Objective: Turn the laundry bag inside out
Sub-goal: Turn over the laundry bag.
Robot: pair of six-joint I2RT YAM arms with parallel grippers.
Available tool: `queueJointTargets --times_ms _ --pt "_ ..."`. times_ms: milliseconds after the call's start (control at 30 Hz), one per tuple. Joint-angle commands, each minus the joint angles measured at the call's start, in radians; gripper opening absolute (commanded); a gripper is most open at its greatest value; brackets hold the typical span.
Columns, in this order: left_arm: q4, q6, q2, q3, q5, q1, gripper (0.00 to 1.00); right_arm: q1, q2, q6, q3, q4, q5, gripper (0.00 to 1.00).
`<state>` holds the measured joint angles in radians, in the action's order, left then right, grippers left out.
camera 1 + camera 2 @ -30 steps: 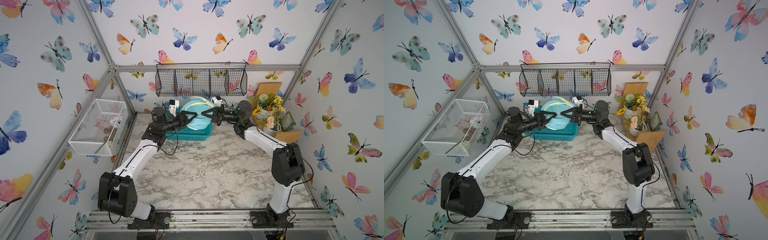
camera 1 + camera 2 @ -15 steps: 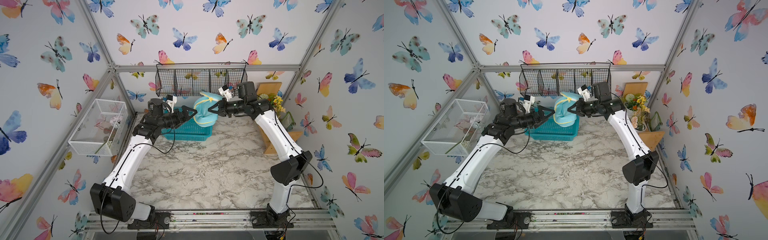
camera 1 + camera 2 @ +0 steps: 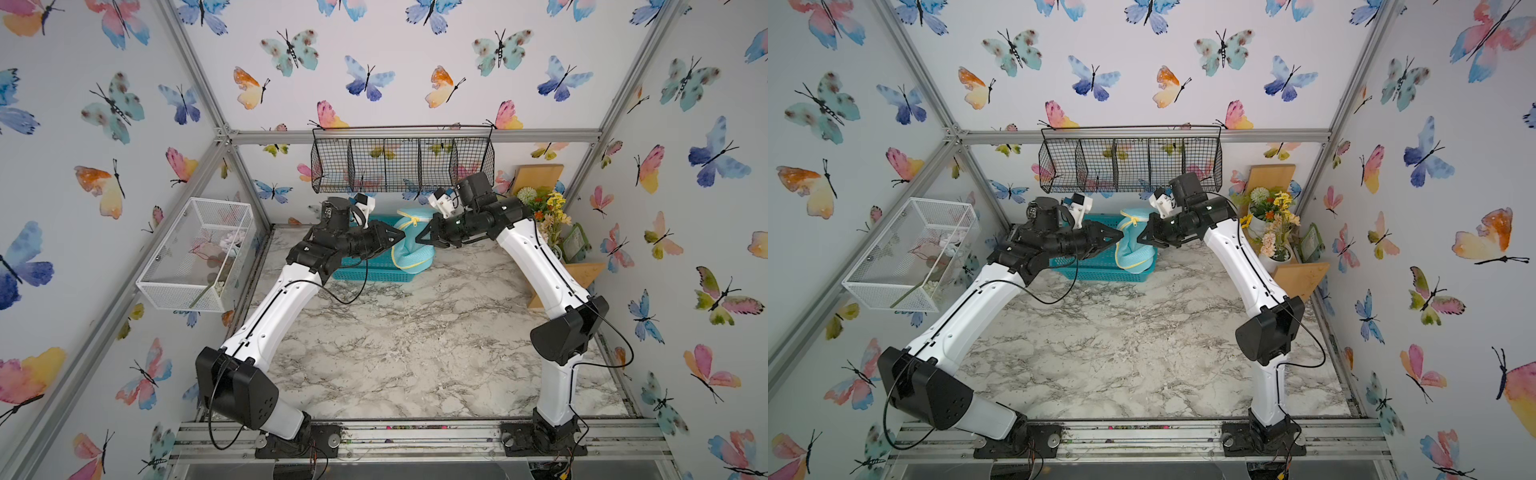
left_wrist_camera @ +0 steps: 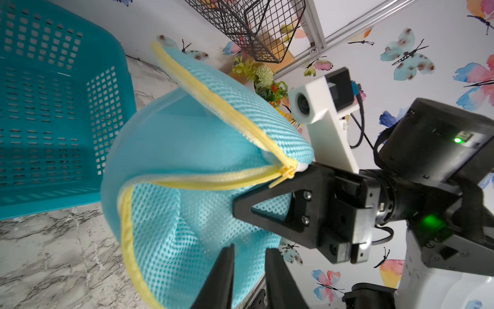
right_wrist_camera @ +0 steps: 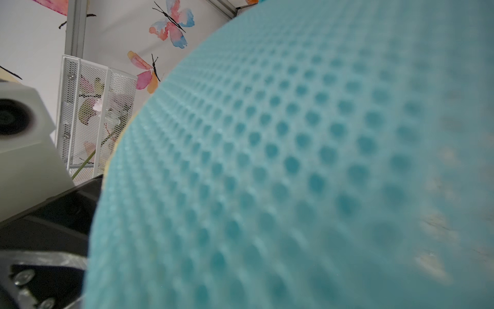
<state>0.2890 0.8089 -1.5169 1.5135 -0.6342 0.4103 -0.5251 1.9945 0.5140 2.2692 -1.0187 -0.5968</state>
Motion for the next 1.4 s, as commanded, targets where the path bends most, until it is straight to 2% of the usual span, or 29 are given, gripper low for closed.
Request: queueJointTargets --times_ms 0,167,300,367,433,567,933,1000,1067,1167,1233,1367 --pt "-0.121 0.079 -0.013 -0.031 -0.038 0.023 0.26 -0.013 0.011 -0.014 0.04 -0.014 0.029 0.03" --pt "-0.084 0.044 -0.026 -0.053 -0.008 0.029 0.29 -0.013 0.002 -0.008 0.053 -0.003 0.029 0.02" --pt "0.07 -0.066 -0.049 -0.007 0.105 0.0 0.35 -0.013 -0.024 -0.009 0.039 0.014 -0.015 0.03" --pt "0.095 -0.085 -0.055 -0.003 0.141 -0.02 0.35 -0.013 -0.049 -0.011 0.015 0.034 -0.059 0.03" --pt "0.106 -0.098 -0.062 0.003 0.204 -0.039 0.41 -0.013 -0.073 -0.012 -0.015 0.055 -0.118 0.03" --pt "0.09 -0.096 -0.09 0.03 0.211 -0.051 0.5 -0.013 -0.123 -0.003 -0.092 0.122 -0.252 0.03" --pt "0.105 -0.105 -0.126 0.089 0.212 -0.054 0.63 -0.013 -0.191 -0.01 -0.192 0.211 -0.486 0.03" --pt "0.099 -0.102 -0.129 0.087 0.193 -0.06 0.66 -0.012 -0.212 0.051 -0.237 0.317 -0.521 0.02" --pt "0.09 -0.097 -0.128 0.073 0.161 -0.069 0.7 0.002 -0.254 0.176 -0.335 0.518 -0.549 0.03" --pt "0.059 -0.092 -0.105 0.018 0.082 -0.085 0.76 0.045 -0.332 0.496 -0.536 0.993 -0.594 0.03" --pt "0.009 -0.069 -0.078 -0.041 0.023 -0.108 0.79 0.078 -0.353 0.672 -0.613 1.228 -0.607 0.03" --pt "-0.16 0.021 -0.015 -0.182 -0.06 -0.134 0.81 0.102 -0.339 0.832 -0.651 1.431 -0.608 0.03"
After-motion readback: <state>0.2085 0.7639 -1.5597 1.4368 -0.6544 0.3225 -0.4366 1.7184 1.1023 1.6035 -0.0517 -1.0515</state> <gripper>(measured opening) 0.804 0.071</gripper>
